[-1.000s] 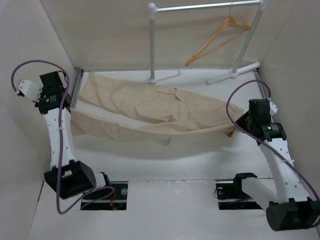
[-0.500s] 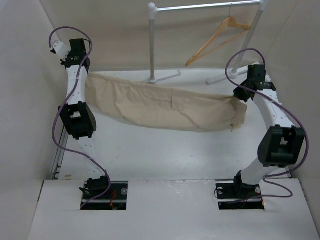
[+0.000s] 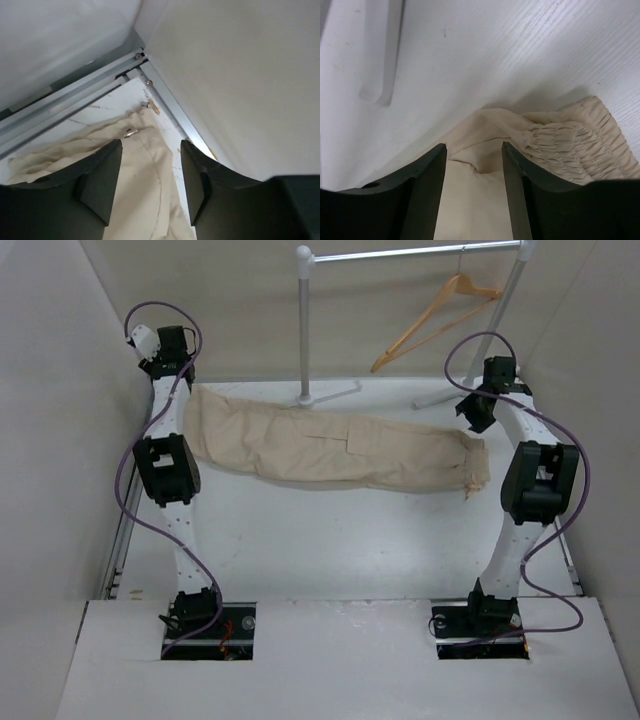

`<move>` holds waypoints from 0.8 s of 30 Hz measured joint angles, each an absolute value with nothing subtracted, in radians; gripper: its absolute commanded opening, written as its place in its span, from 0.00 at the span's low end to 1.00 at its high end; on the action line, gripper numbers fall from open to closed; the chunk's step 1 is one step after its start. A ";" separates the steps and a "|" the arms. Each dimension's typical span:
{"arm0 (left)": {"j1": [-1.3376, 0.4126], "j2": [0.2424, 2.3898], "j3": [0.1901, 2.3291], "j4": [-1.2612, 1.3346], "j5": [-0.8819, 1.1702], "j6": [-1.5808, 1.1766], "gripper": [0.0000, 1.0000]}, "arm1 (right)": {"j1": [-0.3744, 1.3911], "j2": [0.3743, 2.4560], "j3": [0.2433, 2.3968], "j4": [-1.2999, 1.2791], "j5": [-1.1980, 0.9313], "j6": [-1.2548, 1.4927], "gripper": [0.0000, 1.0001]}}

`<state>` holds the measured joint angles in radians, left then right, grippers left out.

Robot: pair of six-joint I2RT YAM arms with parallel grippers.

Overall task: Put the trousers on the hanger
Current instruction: Fold the trousers at the center of the board.

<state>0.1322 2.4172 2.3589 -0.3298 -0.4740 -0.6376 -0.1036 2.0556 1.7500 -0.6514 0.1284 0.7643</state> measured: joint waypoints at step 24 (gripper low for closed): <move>0.367 1.954 1.197 0.107 0.033 -0.904 0.55 | 0.040 1.330 0.746 -0.294 -0.032 0.893 0.59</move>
<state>0.3672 1.9541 1.1969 0.1074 0.0330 -0.9035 0.0399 1.3300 0.7460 -0.2935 -0.0319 0.8928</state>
